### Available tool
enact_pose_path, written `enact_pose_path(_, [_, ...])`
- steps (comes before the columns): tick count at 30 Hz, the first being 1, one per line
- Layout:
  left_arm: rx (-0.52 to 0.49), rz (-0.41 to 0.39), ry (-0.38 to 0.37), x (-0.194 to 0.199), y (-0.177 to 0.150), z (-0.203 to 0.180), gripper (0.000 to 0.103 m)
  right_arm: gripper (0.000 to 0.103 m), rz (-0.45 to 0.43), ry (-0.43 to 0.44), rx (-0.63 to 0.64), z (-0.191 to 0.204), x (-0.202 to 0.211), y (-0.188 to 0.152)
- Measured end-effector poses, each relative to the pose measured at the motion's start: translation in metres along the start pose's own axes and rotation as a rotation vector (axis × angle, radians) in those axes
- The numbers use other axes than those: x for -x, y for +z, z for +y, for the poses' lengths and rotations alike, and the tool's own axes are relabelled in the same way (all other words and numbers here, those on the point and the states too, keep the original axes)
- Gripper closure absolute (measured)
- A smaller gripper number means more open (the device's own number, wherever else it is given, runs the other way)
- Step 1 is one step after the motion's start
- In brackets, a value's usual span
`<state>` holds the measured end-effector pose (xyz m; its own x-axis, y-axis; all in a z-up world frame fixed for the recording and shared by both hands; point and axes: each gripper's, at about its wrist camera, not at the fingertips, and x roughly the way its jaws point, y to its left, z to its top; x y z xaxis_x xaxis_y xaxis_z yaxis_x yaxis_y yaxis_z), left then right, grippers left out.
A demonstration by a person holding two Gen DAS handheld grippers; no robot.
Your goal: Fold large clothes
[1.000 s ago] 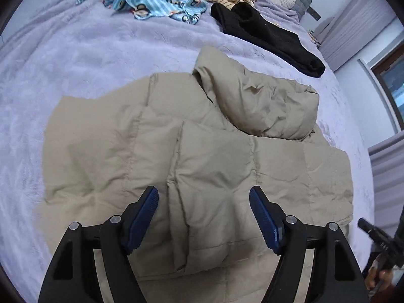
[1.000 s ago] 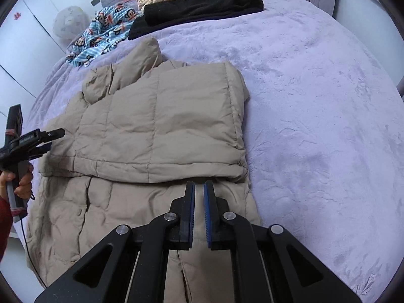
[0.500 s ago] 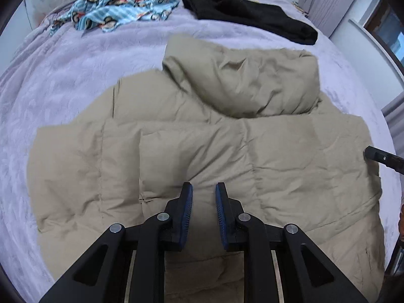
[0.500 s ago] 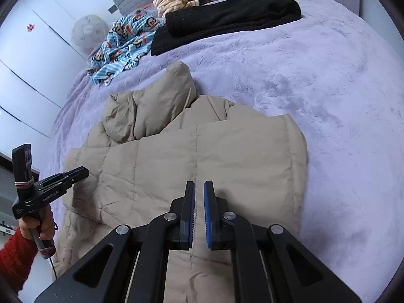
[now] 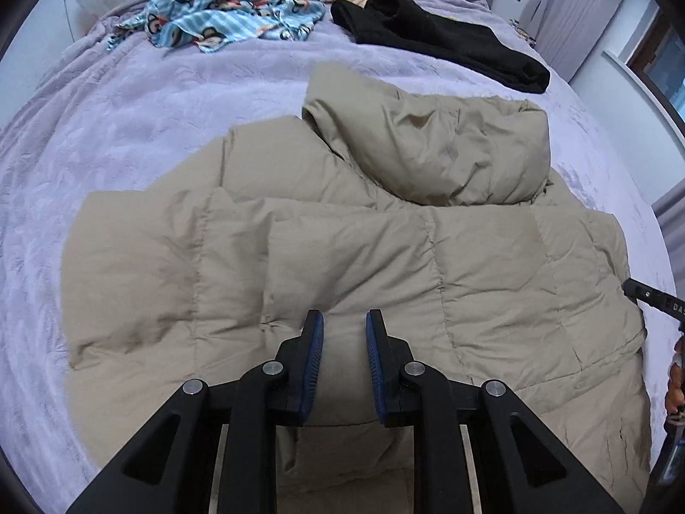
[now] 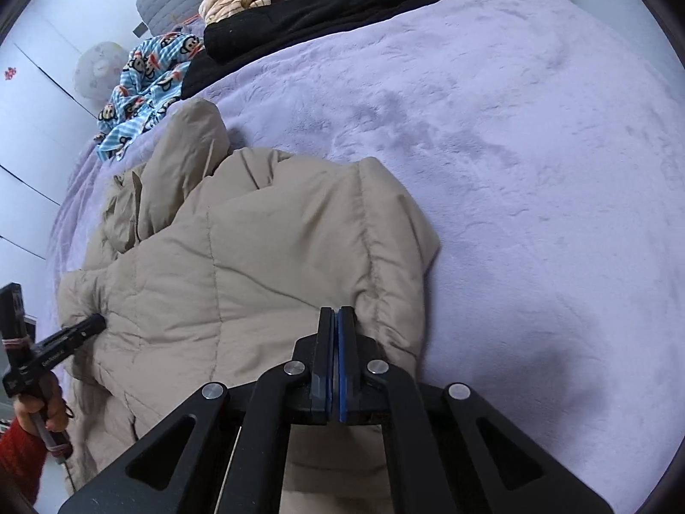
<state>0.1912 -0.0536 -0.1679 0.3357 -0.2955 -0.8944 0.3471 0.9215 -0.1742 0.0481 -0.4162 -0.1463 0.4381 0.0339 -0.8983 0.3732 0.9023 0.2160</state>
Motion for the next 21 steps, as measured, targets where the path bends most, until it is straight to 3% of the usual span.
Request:
enact_pose_path(3, [0.012,-0.016,-0.002,0.02,-0.007,0.004,0.081,0.099,-0.023,-0.042,0.029,0.004,0.021,-0.015])
enact_pose_path(6, [0.012,0.025,0.016,0.023,-0.02,0.007,0.081,0.098,-0.028,-0.052,0.023,0.007,0.036,-0.033])
enact_pose_path(13, [0.066,0.09,0.04,0.009,-0.041,0.014,0.081,0.099,0.044,-0.051,0.004,0.004,0.026,-0.055])
enact_pose_path(21, [0.08,0.125,0.138,0.044,-0.05,0.009,0.08,0.098,0.087,-0.022,-0.081,0.003,0.045,-0.061])
